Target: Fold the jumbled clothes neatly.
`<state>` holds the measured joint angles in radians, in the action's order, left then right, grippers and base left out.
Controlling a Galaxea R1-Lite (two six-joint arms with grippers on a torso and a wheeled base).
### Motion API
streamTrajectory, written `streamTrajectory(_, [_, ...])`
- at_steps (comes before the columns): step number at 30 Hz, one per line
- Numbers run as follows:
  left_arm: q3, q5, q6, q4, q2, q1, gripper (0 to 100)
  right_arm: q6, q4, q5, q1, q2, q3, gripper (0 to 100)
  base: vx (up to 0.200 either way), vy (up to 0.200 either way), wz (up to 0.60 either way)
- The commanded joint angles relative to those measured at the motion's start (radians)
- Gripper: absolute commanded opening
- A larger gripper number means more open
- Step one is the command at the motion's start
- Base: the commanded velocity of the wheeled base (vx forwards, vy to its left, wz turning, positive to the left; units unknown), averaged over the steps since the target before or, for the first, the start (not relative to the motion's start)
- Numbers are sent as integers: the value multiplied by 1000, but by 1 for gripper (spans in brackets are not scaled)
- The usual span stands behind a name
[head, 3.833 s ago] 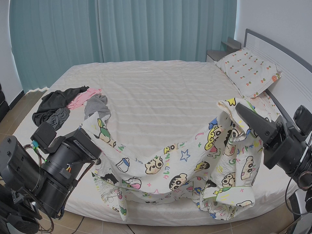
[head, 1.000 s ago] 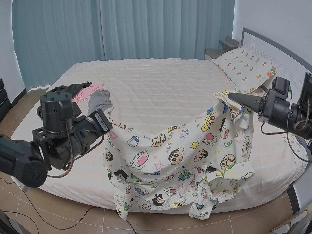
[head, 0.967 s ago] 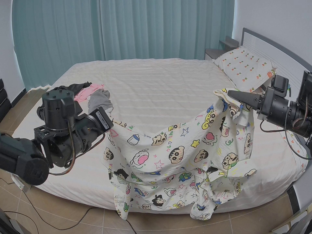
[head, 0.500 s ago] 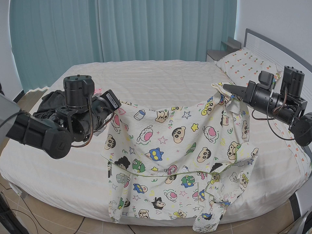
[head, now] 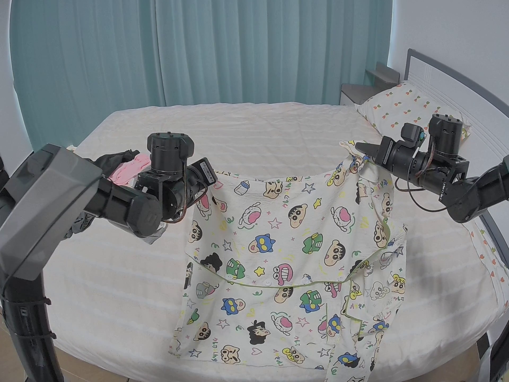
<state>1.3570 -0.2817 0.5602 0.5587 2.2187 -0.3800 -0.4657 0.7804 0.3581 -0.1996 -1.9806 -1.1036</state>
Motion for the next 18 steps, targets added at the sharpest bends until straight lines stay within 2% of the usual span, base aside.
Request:
streamTrajectory(1, [103,-39,-26,-10,173,23,0,-1,0,-33,11,-155,-78,0,0,0,0])
streamTrajectory(5, [149,-47,-43,-10,239,30,0,-1,0,-57,11,-210,-107,0,0,0,0])
streamTrajectory(14, [416,-182,-92,-56,446,32,0,-1,11,-165,25,-442,-272,0,0,0,0])
streamTrajectory(18, [544,-206,-95,-94,529,38,0,-1,39,-218,25,-532,-343,0,0,0,0])
